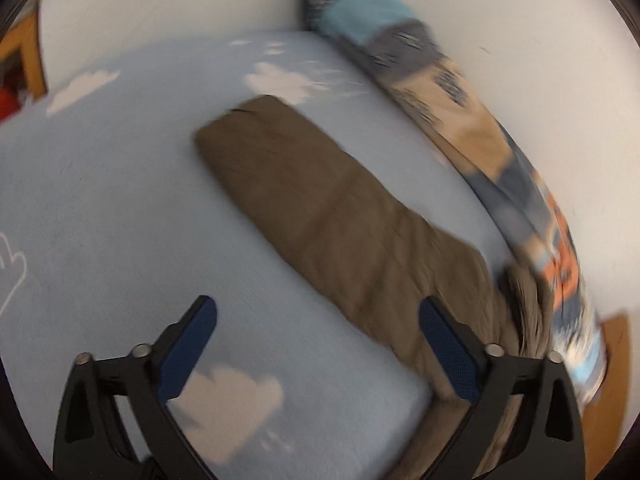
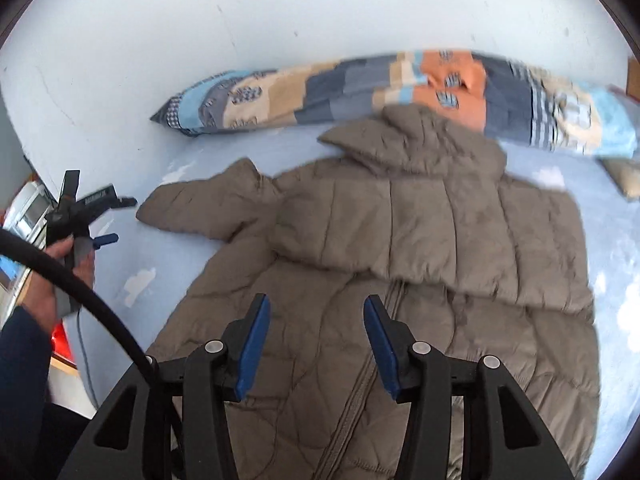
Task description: Fold large clothes
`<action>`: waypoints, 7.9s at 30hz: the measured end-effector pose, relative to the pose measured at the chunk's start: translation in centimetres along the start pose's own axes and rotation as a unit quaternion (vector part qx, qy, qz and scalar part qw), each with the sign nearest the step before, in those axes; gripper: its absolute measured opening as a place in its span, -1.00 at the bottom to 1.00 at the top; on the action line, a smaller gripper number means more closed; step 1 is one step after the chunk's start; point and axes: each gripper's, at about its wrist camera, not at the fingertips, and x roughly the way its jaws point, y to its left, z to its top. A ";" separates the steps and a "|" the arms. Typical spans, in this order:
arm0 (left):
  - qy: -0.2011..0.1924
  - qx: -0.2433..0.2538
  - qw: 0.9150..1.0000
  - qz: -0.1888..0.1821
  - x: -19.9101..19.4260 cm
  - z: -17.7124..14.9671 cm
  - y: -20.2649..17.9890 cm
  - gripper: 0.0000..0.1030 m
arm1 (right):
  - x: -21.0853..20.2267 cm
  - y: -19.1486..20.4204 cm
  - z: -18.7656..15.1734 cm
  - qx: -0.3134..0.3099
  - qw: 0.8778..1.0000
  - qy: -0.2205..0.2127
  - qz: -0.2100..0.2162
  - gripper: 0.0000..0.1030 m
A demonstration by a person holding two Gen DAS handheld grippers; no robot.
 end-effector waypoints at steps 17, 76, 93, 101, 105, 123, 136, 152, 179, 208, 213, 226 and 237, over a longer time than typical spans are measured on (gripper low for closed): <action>-0.035 -0.172 0.978 -0.111 7.0 6.6 9.5 0.58 | 1.6 -2.3 -0.5 0.036 0.999 0.019 -0.002 0.03; -0.028 0.314 0.920 -0.234 -8.1 -21.3 -43.5 -0.74 | -15.6 -17.6 -0.6 0.229 0.958 -0.167 -0.034 0.03; 0.068 0.380 0.910 -0.151 7.4 -36.9 -44.3 -0.73 | -17.0 -20.1 -1.3 0.261 0.948 -0.177 -0.032 0.03; 0.097 0.428 0.889 -0.134 8.4 -40.5 -44.3 0.06 | -16.3 -19.9 -1.1 0.257 0.951 -0.171 -0.033 0.03; 0.070 0.440 0.881 -0.159 4.7 -39.6 -43.1 0.15 | -16.0 -19.9 -0.9 0.260 0.950 -0.170 -0.032 0.03; -0.074 0.498 0.862 0.054 1.2 -21.5 -25.6 0.34 | -7.4 -18.5 1.3 0.237 0.966 -0.100 -0.032 -0.26; -0.061 0.604 0.790 0.086 6.2 -23.8 -24.4 0.35 | -6.6 -15.6 1.8 0.199 0.975 -0.087 -0.041 -0.26; -0.035 0.421 0.904 0.068 7.9 -16.9 -20.9 0.35 | -6.3 -15.9 1.8 0.201 0.975 -0.083 -0.046 -0.26; 0.076 0.358 0.925 -0.100 10.5 -18.2 -30.2 0.40 | 4.7 -16.5 9.4 0.124 0.990 0.015 -0.062 -0.31; 0.037 0.363 0.920 -0.144 -5.1 -22.6 -21.3 0.43 | -4.9 -11.8 2.2 0.121 0.989 0.025 -0.076 -0.28; 0.036 0.370 0.918 -0.139 -6.9 -25.3 -17.8 0.43 | -7.2 -11.1 -1.3 0.149 0.985 0.017 -0.082 -0.24; 0.147 0.336 0.927 -0.077 1.7 -27.4 -13.7 0.43 | 0.0 -11.0 -6.2 0.117 0.976 0.134 -0.122 -0.23; 0.047 0.305 0.942 -0.133 -7.1 -24.6 -11.1 0.44 | -5.7 -10.9 -6.3 0.131 0.984 0.070 -0.099 -0.05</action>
